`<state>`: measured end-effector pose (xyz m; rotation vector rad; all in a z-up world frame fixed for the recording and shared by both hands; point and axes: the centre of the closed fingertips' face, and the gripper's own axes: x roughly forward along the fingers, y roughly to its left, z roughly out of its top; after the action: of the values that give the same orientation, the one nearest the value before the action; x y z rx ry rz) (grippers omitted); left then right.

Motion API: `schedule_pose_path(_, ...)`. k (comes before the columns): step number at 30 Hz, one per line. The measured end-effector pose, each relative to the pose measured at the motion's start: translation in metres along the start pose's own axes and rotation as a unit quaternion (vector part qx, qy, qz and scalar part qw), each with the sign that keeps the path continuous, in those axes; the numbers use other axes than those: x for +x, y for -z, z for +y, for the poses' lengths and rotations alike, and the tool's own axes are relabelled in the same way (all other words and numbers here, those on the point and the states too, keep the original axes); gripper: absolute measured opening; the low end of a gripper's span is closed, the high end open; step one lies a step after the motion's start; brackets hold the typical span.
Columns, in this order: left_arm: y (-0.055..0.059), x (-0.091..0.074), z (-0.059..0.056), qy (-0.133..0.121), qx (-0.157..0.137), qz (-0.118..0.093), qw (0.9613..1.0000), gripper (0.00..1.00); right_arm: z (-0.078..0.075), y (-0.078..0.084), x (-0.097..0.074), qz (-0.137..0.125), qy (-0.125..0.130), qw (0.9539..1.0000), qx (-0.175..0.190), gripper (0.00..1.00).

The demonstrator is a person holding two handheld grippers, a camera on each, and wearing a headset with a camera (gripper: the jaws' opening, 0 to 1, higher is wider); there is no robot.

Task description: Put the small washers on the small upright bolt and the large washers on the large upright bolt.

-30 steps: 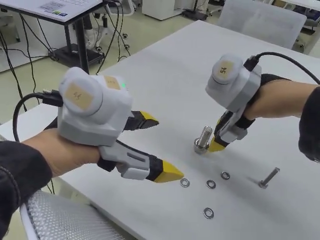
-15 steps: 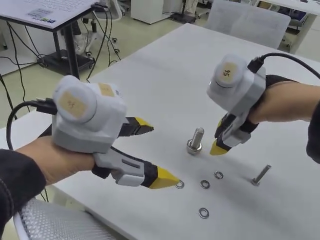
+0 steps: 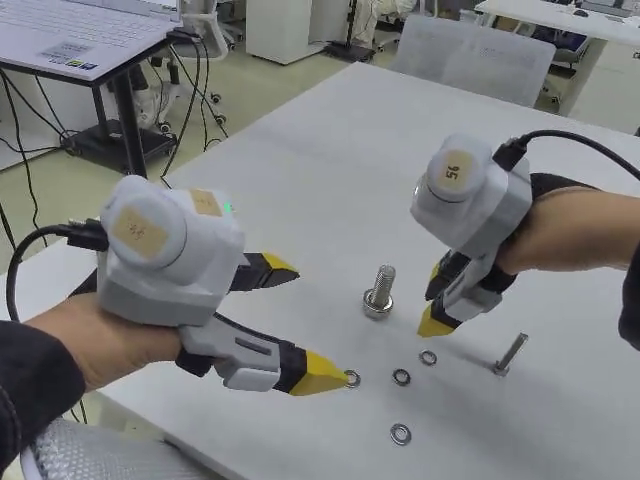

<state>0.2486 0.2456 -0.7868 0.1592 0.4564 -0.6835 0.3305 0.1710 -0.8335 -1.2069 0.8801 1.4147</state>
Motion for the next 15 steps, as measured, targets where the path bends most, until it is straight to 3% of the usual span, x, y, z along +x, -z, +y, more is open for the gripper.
schedule_pose_path(15, 0.003, 0.003, -0.004, 0.011, 0.005, 0.011, 0.9999, 0.71, 0.025, 0.004, 0.016, 0.0, -0.024, 0.9997, -0.005, 0.27)
